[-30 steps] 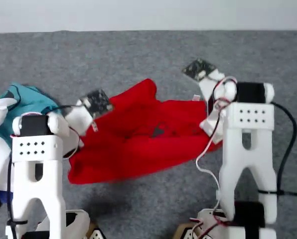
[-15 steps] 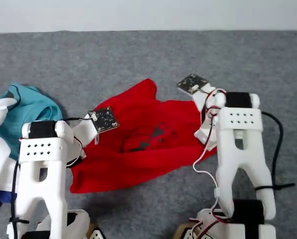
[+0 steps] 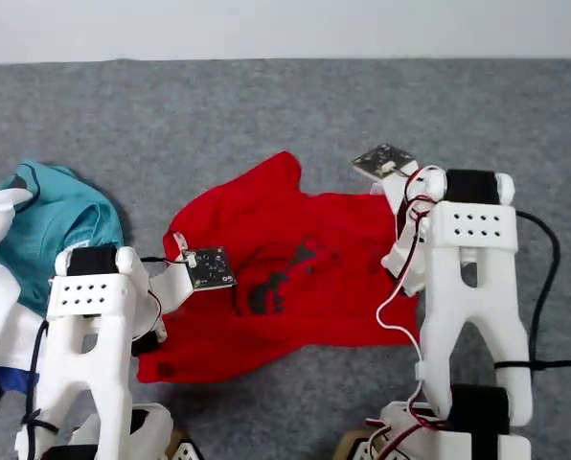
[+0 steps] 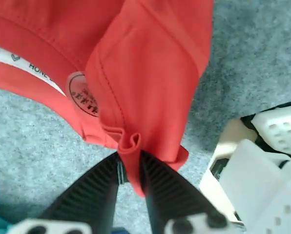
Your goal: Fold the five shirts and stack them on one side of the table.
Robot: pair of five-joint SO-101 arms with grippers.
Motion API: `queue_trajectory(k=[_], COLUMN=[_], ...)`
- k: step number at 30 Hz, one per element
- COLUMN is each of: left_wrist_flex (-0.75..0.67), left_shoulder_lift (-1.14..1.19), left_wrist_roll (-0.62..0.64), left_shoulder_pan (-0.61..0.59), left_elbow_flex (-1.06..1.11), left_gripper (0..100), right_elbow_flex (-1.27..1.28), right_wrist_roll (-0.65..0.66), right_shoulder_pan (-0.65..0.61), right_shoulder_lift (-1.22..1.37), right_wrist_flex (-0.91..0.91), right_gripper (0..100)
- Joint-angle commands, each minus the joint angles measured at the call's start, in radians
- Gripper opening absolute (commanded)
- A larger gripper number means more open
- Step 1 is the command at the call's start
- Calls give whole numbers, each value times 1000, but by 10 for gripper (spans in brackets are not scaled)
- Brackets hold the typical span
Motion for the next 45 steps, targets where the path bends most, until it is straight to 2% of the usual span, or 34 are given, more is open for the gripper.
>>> queue_trajectory(k=[1,6,12,30,36,40,45], left_wrist_flex=[-15,-28,-109,-121,-121,-121,-121], left_shoulder_lift=[-6,-8,-8,-2,-2,-2,-2], left_wrist_roll=[-3,15,17,12,12,12,12], left_shoulder_pan=[-5,0,-5,-5,-5,-5,-5], left_elbow_flex=[2,-2,39,35,39,39,39], left_gripper=[5,5,5,5,5,5,5], right_elbow_flex=[-52,-57,-58,-58,-58,-77,-170], right_wrist_roll=[-110,-189,-264,-272,-262,-261,-155], right_shoulder_pan=[-36,-110,-125,-173,-174,-170,-174], right_shoulder_lift=[7,125,285,504,539,495,403], right_wrist_flex=[19,12,-31,-97,-105,-101,-93], right_gripper=[281,281,281,279,142,110,30])
